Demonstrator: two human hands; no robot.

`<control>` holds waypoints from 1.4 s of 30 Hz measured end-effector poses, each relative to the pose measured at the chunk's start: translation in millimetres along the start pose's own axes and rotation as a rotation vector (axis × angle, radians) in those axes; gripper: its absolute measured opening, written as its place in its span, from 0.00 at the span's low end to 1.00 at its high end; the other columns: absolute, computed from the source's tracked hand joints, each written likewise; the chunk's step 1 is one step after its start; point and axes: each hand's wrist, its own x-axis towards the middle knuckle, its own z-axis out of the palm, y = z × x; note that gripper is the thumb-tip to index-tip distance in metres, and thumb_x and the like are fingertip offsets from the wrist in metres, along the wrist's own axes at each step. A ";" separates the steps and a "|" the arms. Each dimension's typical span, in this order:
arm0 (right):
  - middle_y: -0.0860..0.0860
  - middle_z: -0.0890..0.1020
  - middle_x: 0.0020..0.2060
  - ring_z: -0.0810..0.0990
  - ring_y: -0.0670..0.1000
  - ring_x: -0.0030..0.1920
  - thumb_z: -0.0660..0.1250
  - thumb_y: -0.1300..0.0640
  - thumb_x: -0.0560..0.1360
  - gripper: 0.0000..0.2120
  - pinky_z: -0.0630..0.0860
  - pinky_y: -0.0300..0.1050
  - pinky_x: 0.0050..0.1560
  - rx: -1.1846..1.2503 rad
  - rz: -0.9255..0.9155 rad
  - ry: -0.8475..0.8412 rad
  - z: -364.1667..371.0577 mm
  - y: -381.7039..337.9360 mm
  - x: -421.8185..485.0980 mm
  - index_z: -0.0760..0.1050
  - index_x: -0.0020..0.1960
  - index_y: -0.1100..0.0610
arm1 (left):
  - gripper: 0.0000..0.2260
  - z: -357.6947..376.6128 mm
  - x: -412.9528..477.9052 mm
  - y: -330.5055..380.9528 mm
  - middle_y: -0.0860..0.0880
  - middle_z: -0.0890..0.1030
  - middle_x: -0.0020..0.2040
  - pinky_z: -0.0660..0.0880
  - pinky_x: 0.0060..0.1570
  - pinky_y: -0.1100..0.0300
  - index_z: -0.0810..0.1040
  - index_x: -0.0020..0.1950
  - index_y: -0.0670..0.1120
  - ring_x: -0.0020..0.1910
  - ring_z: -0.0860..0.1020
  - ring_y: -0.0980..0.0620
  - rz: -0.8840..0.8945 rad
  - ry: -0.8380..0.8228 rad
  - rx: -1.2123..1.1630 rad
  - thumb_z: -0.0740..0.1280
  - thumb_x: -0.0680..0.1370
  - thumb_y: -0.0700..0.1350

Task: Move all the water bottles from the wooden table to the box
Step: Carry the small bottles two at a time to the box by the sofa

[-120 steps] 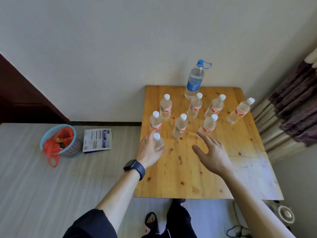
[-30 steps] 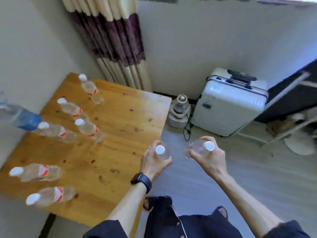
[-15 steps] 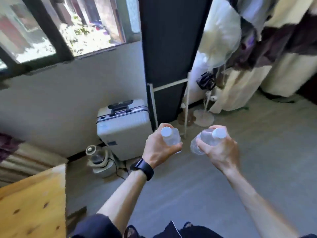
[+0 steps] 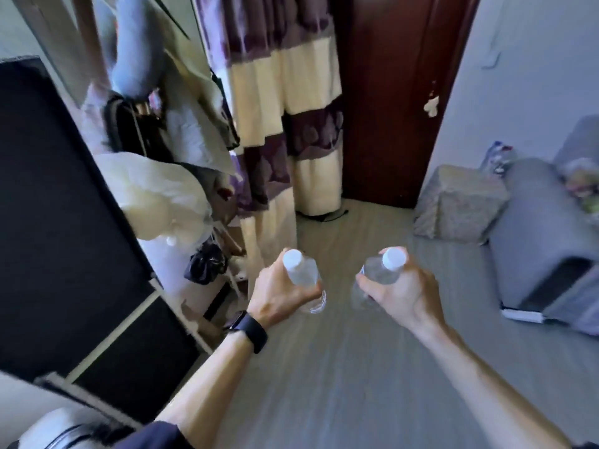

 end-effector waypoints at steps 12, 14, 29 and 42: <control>0.36 0.82 0.29 0.81 0.47 0.38 0.71 0.34 0.60 0.25 0.74 0.40 0.38 -0.106 0.317 0.228 -67.5 62.6 156.5 0.78 0.45 0.53 | 0.23 96.5 215.0 110.1 0.57 0.82 0.45 0.80 0.49 0.54 0.74 0.52 0.57 0.47 0.81 0.54 0.265 -0.340 -0.020 0.73 0.61 0.62; 0.38 0.81 0.29 0.81 0.52 0.41 0.76 0.38 0.63 0.22 0.72 0.42 0.38 -0.135 0.348 0.264 -82.9 83.2 179.5 0.79 0.47 0.53 | 0.24 124.5 242.9 131.4 0.58 0.83 0.45 0.79 0.50 0.54 0.75 0.53 0.57 0.47 0.81 0.55 0.310 -0.369 -0.021 0.72 0.61 0.63; 0.48 0.84 0.40 0.82 0.56 0.47 0.65 0.26 0.55 0.36 0.79 0.50 0.47 -0.140 0.379 0.347 -177.4 252.2 432.5 0.79 0.49 0.54 | 0.20 324.0 446.6 285.3 0.60 0.82 0.41 0.81 0.44 0.55 0.75 0.49 0.61 0.41 0.81 0.59 0.357 -0.359 0.082 0.72 0.60 0.61; 0.45 0.85 0.41 0.82 0.51 0.47 0.67 0.29 0.57 0.35 0.79 0.49 0.48 -0.091 0.459 0.287 -163.3 387.9 632.2 0.80 0.52 0.53 | 0.20 502.4 627.1 322.6 0.60 0.81 0.38 0.79 0.37 0.60 0.76 0.46 0.59 0.38 0.79 0.60 0.299 -0.447 0.128 0.71 0.58 0.65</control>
